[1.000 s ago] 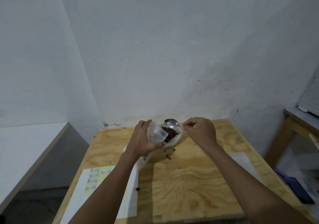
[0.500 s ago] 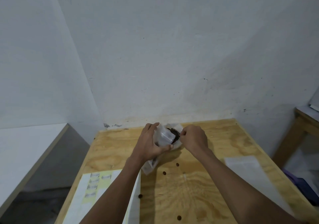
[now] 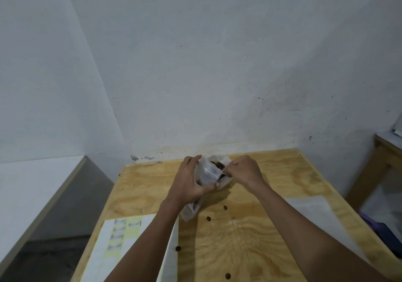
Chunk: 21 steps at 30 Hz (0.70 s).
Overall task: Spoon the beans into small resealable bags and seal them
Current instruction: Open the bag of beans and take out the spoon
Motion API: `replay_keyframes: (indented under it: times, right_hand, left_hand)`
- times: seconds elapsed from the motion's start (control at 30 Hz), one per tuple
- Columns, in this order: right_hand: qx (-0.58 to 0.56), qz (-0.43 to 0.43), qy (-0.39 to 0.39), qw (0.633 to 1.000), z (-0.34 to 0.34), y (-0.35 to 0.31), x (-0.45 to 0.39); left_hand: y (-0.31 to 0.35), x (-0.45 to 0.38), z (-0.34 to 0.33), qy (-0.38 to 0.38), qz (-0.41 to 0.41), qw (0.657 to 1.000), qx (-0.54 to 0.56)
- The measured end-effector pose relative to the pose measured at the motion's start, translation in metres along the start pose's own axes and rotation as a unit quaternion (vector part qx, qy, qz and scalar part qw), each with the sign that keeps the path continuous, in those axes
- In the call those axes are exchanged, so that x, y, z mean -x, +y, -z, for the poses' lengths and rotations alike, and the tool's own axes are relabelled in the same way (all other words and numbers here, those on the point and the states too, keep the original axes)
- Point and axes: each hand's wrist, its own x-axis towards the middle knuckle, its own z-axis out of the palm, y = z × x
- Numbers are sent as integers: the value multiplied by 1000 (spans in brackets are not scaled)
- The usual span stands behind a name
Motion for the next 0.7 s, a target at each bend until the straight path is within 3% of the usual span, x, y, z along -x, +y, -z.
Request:
replay_keyframes:
  times: [0.37, 0.7]
  right_hand:
    - [-50, 29, 9, 998, 31, -5, 11]
    - [-27, 118, -2, 993, 59, -16, 38]
  left_hand:
    - [-5, 11, 22, -11, 8, 999, -42]
    - [13, 11, 23, 8, 8, 999, -35]
